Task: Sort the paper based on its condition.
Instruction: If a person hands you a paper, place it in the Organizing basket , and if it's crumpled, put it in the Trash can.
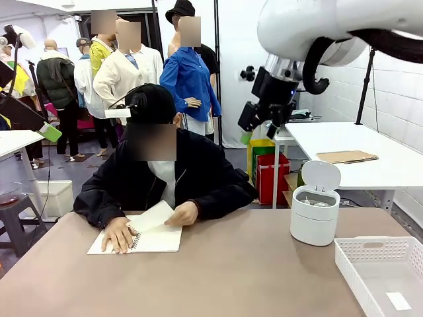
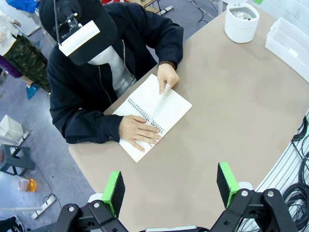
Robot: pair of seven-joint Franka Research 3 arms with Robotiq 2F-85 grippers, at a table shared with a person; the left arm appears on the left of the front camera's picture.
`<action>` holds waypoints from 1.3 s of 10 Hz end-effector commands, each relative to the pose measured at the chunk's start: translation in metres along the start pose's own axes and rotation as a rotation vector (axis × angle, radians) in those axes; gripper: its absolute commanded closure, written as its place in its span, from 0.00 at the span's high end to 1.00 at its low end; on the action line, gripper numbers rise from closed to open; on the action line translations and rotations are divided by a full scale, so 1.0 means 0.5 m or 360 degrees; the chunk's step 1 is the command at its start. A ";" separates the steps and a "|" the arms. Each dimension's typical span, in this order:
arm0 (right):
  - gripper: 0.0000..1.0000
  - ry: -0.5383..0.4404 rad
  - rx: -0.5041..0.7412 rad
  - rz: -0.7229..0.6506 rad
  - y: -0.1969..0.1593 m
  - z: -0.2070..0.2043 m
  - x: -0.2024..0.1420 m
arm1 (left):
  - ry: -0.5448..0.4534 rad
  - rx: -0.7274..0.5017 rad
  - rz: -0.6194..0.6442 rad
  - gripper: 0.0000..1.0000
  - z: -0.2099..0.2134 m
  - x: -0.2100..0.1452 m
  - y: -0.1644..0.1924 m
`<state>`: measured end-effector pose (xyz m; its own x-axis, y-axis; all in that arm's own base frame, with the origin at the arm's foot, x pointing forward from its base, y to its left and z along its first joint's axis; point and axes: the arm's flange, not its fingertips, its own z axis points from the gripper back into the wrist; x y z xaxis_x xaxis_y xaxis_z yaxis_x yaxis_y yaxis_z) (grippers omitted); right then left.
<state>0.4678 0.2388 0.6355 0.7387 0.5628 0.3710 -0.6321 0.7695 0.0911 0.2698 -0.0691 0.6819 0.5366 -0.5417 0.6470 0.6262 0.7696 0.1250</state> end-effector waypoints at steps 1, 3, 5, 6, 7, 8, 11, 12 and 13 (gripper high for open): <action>1.00 -0.0221 0.0098 0.0018 0.013 0.022 -0.004 | 0.0005 0.0005 0.0000 1.00 0.001 0.000 -0.001; 1.00 -0.0418 0.0151 0.0079 0.055 0.071 -0.022 | 0.0005 0.0005 0.0000 1.00 0.001 0.000 -0.001; 1.00 -0.0502 0.0214 0.0125 0.087 0.112 -0.047 | 0.0005 0.0005 0.0000 1.00 0.001 0.000 -0.001; 1.00 -0.0514 0.0246 0.0159 0.097 0.123 -0.053 | 0.0005 0.0005 0.0000 1.00 0.001 0.000 -0.001; 1.00 -0.0518 0.0273 0.0227 0.109 0.132 -0.060 | 0.0005 0.0005 0.0000 1.00 0.001 0.000 -0.001; 1.00 -0.0533 0.0277 0.0247 0.119 0.142 -0.064 | 0.0005 0.0005 0.0000 1.00 0.001 0.000 -0.001; 1.00 -0.0513 0.0303 0.0296 0.132 0.152 -0.077 | 0.0005 0.0005 0.0000 1.00 0.001 0.000 -0.001; 1.00 -0.0463 0.0274 0.0276 0.136 0.155 -0.076 | 0.0005 0.0005 0.0000 1.00 0.001 0.000 -0.001; 1.00 -0.0426 0.0254 0.0274 0.137 0.155 -0.075 | 0.0005 0.0005 0.0000 1.00 0.001 0.000 -0.001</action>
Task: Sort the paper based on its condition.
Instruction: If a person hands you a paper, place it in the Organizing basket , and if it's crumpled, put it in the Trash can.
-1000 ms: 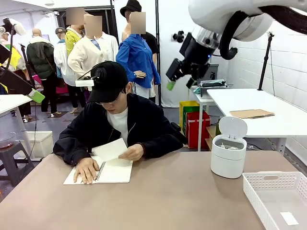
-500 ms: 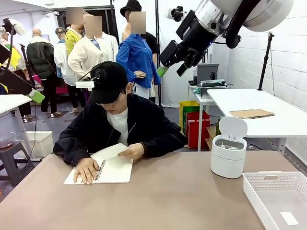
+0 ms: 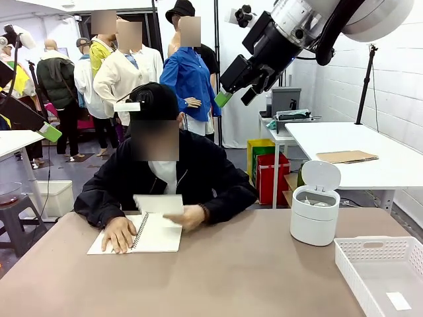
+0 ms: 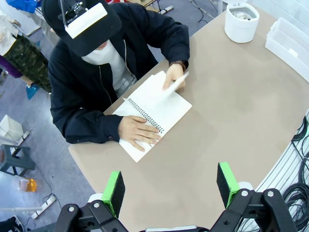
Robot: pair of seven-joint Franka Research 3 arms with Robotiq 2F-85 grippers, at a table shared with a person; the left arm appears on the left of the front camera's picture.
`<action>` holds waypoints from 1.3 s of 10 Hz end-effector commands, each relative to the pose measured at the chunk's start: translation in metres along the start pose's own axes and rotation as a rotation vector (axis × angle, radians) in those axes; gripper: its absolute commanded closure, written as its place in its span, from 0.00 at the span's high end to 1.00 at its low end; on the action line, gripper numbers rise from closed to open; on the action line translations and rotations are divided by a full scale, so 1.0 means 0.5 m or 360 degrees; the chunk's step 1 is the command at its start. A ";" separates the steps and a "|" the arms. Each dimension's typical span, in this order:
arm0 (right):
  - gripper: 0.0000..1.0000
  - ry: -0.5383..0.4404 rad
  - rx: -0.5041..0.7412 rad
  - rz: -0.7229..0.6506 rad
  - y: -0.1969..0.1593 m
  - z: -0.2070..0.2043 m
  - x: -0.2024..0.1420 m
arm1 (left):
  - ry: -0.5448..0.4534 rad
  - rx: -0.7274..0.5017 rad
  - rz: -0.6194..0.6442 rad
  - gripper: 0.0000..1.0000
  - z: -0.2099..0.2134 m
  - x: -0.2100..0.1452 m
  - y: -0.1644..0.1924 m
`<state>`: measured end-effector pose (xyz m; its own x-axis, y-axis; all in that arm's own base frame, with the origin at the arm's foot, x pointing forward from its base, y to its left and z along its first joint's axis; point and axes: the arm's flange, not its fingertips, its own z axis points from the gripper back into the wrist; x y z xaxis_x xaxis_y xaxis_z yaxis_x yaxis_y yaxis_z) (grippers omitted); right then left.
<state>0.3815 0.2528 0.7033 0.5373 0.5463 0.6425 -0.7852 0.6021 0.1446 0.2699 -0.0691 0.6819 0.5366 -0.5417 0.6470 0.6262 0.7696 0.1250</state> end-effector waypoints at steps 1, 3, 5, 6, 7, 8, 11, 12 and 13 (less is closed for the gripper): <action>1.00 0.0051 -0.0008 0.0011 -0.005 0.006 -0.019 | 0.0005 0.0005 0.0000 1.00 0.001 0.000 -0.001; 1.00 0.0020 0.0005 0.0002 0.000 -0.001 -0.003 | 0.0005 0.0005 0.0000 1.00 0.001 0.000 -0.001; 1.00 0.0020 0.0005 0.0002 0.000 -0.001 -0.003 | 0.0005 0.0005 0.0000 1.00 0.001 0.000 -0.001; 1.00 0.0020 0.0005 0.0002 0.000 -0.001 -0.003 | 0.0005 0.0005 0.0000 1.00 0.001 0.000 -0.001; 1.00 0.0020 0.0005 0.0002 0.000 -0.001 -0.003 | 0.0005 0.0005 0.0000 1.00 0.001 0.000 -0.001; 1.00 0.0020 0.0005 0.0002 0.000 -0.001 -0.003 | 0.0005 0.0005 0.0000 1.00 0.001 0.000 -0.001; 1.00 0.0020 0.0005 0.0002 0.000 -0.001 -0.003 | 0.0005 0.0005 0.0000 1.00 0.001 0.000 -0.001; 1.00 0.0020 0.0005 0.0002 0.000 -0.001 -0.003 | 0.0005 0.0005 0.0000 1.00 0.001 0.000 -0.001; 1.00 0.0020 0.0005 0.0002 0.000 -0.001 -0.003 | 0.0005 0.0005 0.0000 1.00 0.001 0.000 -0.001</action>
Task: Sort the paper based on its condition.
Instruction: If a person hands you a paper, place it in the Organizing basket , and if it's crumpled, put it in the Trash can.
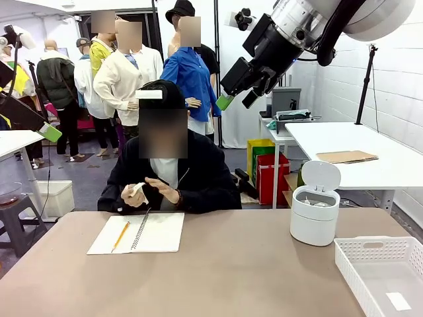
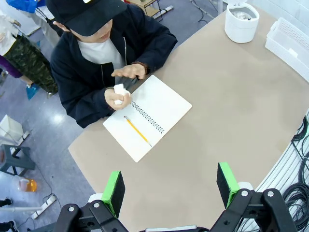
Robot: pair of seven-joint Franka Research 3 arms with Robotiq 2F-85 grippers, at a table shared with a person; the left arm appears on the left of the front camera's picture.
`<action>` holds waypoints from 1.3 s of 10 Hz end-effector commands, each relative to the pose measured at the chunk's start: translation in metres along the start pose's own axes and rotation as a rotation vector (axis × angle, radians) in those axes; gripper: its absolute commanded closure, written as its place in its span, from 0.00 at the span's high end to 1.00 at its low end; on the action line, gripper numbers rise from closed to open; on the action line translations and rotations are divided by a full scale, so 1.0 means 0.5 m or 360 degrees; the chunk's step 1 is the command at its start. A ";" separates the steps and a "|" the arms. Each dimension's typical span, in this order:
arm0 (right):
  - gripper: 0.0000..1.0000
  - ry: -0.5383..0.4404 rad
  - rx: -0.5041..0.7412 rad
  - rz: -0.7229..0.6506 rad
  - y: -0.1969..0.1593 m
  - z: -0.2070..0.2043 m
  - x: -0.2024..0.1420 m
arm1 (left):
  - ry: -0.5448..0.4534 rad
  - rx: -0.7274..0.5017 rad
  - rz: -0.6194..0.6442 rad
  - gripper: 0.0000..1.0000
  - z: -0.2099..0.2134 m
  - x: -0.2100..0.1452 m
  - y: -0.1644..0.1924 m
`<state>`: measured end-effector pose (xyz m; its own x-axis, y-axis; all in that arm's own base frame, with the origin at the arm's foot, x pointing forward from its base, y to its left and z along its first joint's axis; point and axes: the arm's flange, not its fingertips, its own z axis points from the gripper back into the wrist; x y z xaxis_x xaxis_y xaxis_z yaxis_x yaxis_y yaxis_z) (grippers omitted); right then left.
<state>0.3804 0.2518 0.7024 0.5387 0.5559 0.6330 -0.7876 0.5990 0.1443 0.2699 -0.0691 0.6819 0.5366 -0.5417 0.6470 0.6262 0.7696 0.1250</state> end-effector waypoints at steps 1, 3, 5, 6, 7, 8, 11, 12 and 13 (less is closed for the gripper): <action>1.00 -0.0001 0.0002 -0.0004 0.000 -0.002 0.001 | 0.0005 0.0005 0.0000 1.00 0.001 0.000 -0.001; 1.00 -0.0001 0.0002 -0.0004 0.000 -0.002 0.001 | 0.0005 0.0005 0.0000 1.00 0.001 0.000 -0.001; 1.00 -0.0001 0.0002 -0.0004 0.000 -0.002 0.001 | 0.0005 0.0005 0.0000 1.00 0.001 0.000 -0.001; 1.00 -0.0001 0.0002 -0.0004 0.000 -0.002 0.001 | 0.0005 0.0005 0.0000 1.00 0.001 0.000 -0.001; 1.00 -0.0001 0.0002 -0.0004 0.000 -0.002 0.001 | 0.0005 0.0005 0.0000 1.00 0.001 0.000 -0.001; 1.00 -0.0001 0.0002 -0.0004 0.000 -0.002 0.001 | 0.0005 0.0005 0.0000 1.00 0.001 0.000 -0.001; 1.00 -0.0001 0.0002 -0.0004 0.000 -0.002 0.001 | 0.0005 0.0005 0.0000 1.00 0.001 0.000 -0.001; 1.00 -0.0001 0.0002 -0.0004 0.000 -0.002 0.001 | 0.0005 0.0005 0.0000 1.00 0.001 0.000 -0.001; 1.00 -0.0001 0.0002 -0.0004 0.000 -0.002 0.001 | 0.0005 0.0005 0.0000 1.00 0.001 0.000 -0.001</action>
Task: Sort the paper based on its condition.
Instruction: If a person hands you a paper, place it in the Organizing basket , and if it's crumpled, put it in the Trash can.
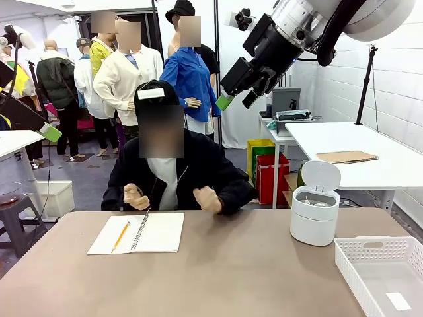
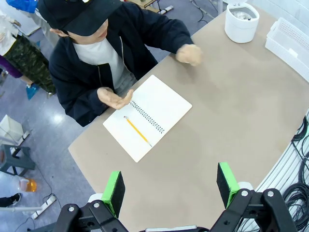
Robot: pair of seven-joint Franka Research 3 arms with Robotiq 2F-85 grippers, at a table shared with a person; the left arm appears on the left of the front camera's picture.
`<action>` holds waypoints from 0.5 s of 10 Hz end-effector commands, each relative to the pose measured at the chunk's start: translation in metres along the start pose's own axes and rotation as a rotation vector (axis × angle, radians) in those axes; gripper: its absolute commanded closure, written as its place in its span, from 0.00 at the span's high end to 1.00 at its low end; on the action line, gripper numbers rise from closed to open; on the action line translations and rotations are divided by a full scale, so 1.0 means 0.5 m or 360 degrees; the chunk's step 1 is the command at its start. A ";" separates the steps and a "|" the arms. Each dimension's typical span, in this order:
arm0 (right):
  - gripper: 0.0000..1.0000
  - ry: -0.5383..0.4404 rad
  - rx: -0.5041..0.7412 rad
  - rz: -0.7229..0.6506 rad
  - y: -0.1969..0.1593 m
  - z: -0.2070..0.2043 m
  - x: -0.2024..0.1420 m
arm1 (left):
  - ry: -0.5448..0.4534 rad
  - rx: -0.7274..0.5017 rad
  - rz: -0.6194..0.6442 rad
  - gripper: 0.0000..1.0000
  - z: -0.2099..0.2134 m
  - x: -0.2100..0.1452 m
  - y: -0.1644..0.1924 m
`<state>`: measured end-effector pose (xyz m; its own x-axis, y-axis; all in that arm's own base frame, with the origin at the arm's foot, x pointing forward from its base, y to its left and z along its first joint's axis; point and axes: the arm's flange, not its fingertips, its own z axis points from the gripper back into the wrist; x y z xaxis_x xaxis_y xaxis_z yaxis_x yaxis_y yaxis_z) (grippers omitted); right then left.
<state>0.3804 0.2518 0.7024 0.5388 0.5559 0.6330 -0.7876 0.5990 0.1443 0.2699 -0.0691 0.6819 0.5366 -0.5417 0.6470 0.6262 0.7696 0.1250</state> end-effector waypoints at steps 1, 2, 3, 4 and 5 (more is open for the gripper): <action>1.00 -0.0001 0.0002 -0.0003 0.000 -0.002 0.001 | 0.0005 0.0005 0.0000 1.00 0.001 0.000 -0.001; 1.00 -0.0001 0.0002 -0.0003 0.000 -0.002 0.001 | 0.0005 0.0005 0.0000 1.00 0.001 0.000 -0.001; 1.00 -0.0001 0.0002 -0.0003 0.000 -0.002 0.001 | 0.0005 0.0005 0.0000 1.00 0.001 0.000 -0.001; 1.00 -0.0001 0.0002 -0.0003 0.000 -0.002 0.001 | 0.0005 0.0005 0.0000 1.00 0.001 0.000 -0.001; 1.00 -0.0001 0.0002 -0.0003 0.000 -0.002 0.001 | 0.0005 0.0005 0.0000 1.00 0.001 0.000 -0.001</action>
<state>0.3804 0.2518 0.7024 0.5388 0.5559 0.6330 -0.7876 0.5990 0.1443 0.2699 -0.0691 0.6819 0.5366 -0.5417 0.6470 0.6262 0.7696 0.1250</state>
